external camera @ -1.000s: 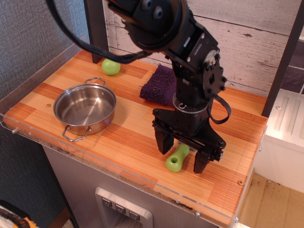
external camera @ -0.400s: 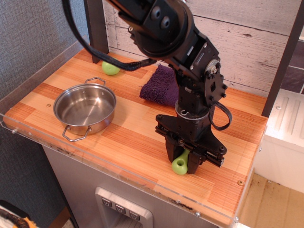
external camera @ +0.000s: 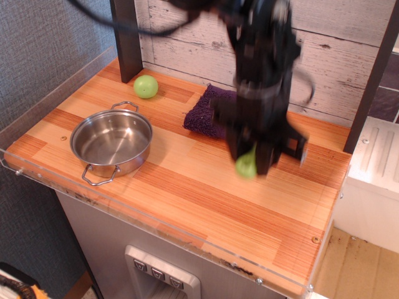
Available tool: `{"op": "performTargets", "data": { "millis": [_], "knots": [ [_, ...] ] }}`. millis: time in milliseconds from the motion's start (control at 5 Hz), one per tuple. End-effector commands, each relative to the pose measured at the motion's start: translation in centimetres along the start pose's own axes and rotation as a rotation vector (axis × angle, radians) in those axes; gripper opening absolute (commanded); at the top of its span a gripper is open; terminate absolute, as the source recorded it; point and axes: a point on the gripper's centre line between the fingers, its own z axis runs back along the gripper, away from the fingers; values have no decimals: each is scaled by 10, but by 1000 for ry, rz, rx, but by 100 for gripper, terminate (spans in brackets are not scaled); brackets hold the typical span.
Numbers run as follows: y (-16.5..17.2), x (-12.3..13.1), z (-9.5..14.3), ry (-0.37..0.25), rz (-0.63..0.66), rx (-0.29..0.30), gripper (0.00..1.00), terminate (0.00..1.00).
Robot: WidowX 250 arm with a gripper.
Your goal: Put the spatula on the purple towel.
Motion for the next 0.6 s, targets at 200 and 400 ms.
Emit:
{"op": "performTargets", "data": {
  "millis": [200,400],
  "knots": [
    [65,59,3,-32,132,26,0,0],
    [83,56,-9,-14,186,45,0,0]
  ]
}}
